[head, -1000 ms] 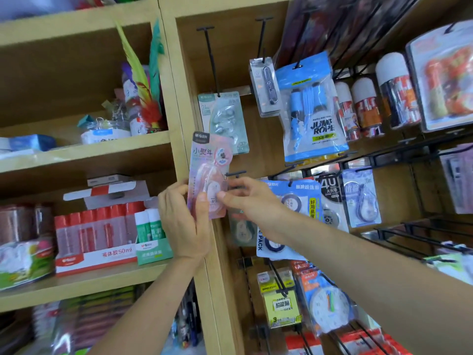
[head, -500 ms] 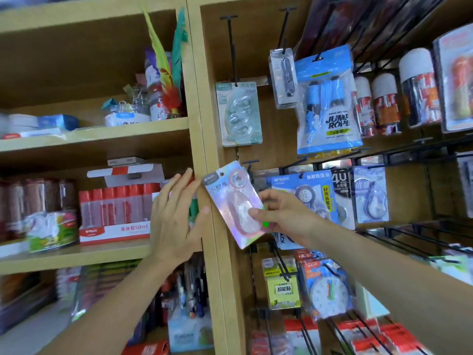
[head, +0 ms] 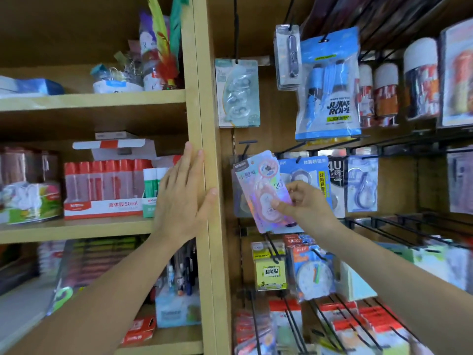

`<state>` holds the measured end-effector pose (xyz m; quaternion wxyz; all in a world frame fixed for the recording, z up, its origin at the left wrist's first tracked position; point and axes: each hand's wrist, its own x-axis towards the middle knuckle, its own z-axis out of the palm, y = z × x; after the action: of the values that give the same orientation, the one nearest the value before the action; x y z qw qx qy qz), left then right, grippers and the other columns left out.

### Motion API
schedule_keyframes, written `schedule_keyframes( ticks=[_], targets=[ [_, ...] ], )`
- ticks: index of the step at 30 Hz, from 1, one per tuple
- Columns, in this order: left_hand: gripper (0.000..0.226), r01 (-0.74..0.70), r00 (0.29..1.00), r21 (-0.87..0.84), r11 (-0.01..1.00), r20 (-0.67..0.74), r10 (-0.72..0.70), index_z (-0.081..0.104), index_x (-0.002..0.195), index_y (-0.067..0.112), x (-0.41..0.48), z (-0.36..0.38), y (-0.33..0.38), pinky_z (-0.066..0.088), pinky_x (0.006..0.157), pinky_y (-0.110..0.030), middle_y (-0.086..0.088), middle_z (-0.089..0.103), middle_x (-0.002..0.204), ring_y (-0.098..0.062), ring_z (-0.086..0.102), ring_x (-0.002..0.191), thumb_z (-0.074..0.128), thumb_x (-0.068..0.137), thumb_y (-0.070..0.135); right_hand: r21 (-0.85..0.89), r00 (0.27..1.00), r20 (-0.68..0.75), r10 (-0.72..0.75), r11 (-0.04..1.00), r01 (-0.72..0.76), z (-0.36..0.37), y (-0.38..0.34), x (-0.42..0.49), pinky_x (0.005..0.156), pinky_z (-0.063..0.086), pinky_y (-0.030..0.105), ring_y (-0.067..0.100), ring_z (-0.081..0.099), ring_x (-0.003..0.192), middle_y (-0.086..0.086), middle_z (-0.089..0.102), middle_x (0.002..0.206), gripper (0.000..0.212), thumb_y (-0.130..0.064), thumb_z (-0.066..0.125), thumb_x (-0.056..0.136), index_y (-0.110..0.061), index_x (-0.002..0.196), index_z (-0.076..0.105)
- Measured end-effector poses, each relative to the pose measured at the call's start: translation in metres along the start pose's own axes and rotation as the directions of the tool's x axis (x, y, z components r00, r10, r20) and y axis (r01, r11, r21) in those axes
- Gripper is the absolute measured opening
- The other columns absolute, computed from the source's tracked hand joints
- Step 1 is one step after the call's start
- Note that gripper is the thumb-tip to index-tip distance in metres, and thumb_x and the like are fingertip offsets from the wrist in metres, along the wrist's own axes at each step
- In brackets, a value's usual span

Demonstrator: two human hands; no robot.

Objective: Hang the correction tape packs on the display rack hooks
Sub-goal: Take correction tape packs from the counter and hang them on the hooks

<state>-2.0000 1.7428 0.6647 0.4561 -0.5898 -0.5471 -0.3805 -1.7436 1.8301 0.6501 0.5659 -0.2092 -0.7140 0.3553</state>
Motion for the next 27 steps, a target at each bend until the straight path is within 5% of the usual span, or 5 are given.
schedule_keyframes(
  ticks=[6,10,16,20,27],
  targets=[
    [0.074,0.013,1.0,0.04,0.999,0.001,-0.013,0.011,0.162,0.02,-0.003,0.003,0.0,0.029,0.119,-0.048,0.002,-0.007,0.17,-0.027,0.027,0.15,0.031,0.1,0.054,0.028,0.999,-0.002,0.055,0.998,-0.054,0.016,-0.002,-0.001,0.059,0.058,0.035,0.019,0.071,0.068,0.003,0.074,0.073,0.025,-0.009,0.076,0.085,-0.006,0.101,0.057],
    [0.074,0.014,1.0,0.038,0.999,-0.014,-0.013,0.013,0.161,0.02,-0.004,0.003,0.0,0.034,0.114,-0.049,0.001,-0.004,0.17,-0.029,0.033,0.145,0.035,0.099,0.053,0.056,0.998,-0.039,0.05,0.997,-0.048,0.022,0.0,-0.004,0.077,0.057,0.059,0.046,0.068,0.087,0.019,0.073,0.085,0.026,-0.012,0.077,0.085,-0.007,0.103,0.059],
    [0.074,0.01,1.0,0.059,0.998,-0.026,-0.009,0.016,0.161,0.019,-0.005,0.003,0.002,0.036,0.111,-0.046,0.0,-0.002,0.171,-0.026,0.034,0.142,0.04,0.098,0.05,0.072,0.993,-0.114,0.041,0.997,-0.033,0.026,0.001,-0.006,0.07,0.059,0.039,0.026,0.073,0.075,0.016,0.075,0.085,0.024,-0.012,0.076,0.086,-0.006,0.105,0.062],
    [0.074,0.01,1.0,0.054,0.998,-0.017,-0.01,0.016,0.161,0.019,-0.005,0.002,0.002,0.036,0.111,-0.047,0.0,-0.003,0.171,-0.027,0.034,0.143,0.041,0.098,0.05,-0.033,0.996,-0.061,0.072,0.997,-0.074,0.028,0.006,0.002,0.075,0.061,0.047,0.025,0.074,0.081,0.006,0.077,0.084,0.021,-0.018,0.075,0.087,-0.011,0.104,0.065],
    [0.074,0.019,1.0,0.055,0.998,-0.012,-0.019,0.02,0.16,0.02,-0.006,0.002,0.002,0.039,0.111,-0.05,-0.002,0.003,0.17,-0.029,0.037,0.142,0.039,0.095,0.051,-0.53,0.91,-0.118,-0.398,0.8,0.282,0.029,0.005,-0.002,0.078,0.052,0.037,0.018,0.059,0.098,-0.008,0.052,0.119,0.059,-0.027,0.072,0.087,-0.027,0.14,0.045]
  ],
)
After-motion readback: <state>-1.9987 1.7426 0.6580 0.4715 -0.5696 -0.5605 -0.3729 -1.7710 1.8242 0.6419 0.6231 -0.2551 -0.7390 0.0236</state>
